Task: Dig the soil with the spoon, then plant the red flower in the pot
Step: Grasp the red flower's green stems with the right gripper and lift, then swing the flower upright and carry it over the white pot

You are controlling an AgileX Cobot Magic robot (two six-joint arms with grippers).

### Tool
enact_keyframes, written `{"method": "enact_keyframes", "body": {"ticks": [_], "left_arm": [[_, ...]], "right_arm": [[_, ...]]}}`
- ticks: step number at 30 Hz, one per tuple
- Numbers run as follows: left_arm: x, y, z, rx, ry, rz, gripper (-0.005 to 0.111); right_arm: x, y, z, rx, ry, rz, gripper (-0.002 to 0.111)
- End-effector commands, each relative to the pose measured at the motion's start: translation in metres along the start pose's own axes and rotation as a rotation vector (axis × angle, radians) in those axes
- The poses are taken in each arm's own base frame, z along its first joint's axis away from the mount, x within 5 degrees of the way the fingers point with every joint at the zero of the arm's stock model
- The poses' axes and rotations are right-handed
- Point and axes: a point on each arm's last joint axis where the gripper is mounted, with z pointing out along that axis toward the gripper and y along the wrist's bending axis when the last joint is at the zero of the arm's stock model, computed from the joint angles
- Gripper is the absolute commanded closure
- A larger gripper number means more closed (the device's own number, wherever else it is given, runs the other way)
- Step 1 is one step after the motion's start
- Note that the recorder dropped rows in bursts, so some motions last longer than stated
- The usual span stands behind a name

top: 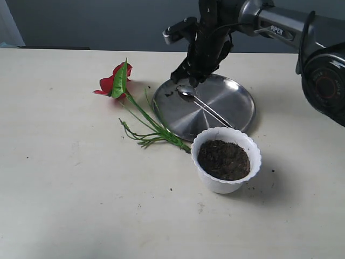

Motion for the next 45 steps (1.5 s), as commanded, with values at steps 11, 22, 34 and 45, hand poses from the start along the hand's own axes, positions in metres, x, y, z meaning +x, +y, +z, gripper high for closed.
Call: {"method": "enact_keyframes", "body": {"ticks": [11, 22, 34, 45], "left_arm": [[-0.002, 0.000, -0.001, 0.005, -0.014, -0.003, 0.106], [-0.002, 0.000, -0.001, 0.005, -0.014, -0.003, 0.106], [-0.002, 0.000, -0.001, 0.005, -0.014, -0.003, 0.106], [-0.002, 0.000, -0.001, 0.005, -0.012, -0.003, 0.106]], "right_arm": [[-0.035, 0.111, -0.039, -0.319, -0.112, -0.196, 0.042], [-0.025, 0.131, 0.030, -0.293, -0.012, -0.231, 0.056], [-0.035, 0.146, 0.014, -0.446, -0.116, -0.138, 0.108], [-0.061, 0.140, -0.127, -0.467, -0.485, -0.133, 0.109]]}}
